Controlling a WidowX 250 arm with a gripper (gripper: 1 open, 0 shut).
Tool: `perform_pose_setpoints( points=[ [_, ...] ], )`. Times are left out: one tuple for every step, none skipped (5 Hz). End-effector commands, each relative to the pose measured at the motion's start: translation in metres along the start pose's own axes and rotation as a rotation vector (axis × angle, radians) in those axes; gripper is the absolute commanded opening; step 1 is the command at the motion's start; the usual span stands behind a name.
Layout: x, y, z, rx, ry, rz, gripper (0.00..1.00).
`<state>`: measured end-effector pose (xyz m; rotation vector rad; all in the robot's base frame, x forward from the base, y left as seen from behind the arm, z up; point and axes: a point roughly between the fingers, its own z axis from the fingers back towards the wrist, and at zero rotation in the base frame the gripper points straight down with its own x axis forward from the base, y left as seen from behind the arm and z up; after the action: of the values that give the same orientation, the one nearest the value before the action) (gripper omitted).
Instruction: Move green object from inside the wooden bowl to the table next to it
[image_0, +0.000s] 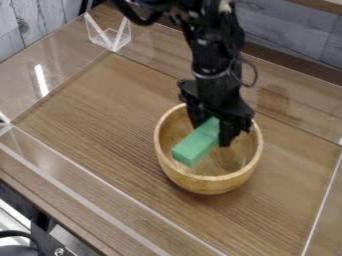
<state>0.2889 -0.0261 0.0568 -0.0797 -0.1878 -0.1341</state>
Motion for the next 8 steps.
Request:
perform_pose_setpoints(
  points=[
    [0.017, 0.005, 0.033, -0.001, -0.078, -0.033, 0.0],
    [0.022, 0.013, 0.054, -0.009, -0.093, -0.042, 0.0],
    [0.026, 0.032, 0.084, 0.003, -0.136, 0.042, 0.0],
    [0.025, 0.035, 0.091, 0.015, -0.14, 0.084, 0.0],
    [0.019, 0.033, 0.088, 0.016, -0.116, 0.07, 1.0],
    [0.009, 0.031, 0.083, 0.017, -0.085, 0.056, 1.0],
    [0.008, 0.036, 0.072, 0.028, -0.056, 0.082, 1.0],
    [-0.005, 0.05, 0.061, 0.022, -0.028, 0.029, 1.0]
  ],
)
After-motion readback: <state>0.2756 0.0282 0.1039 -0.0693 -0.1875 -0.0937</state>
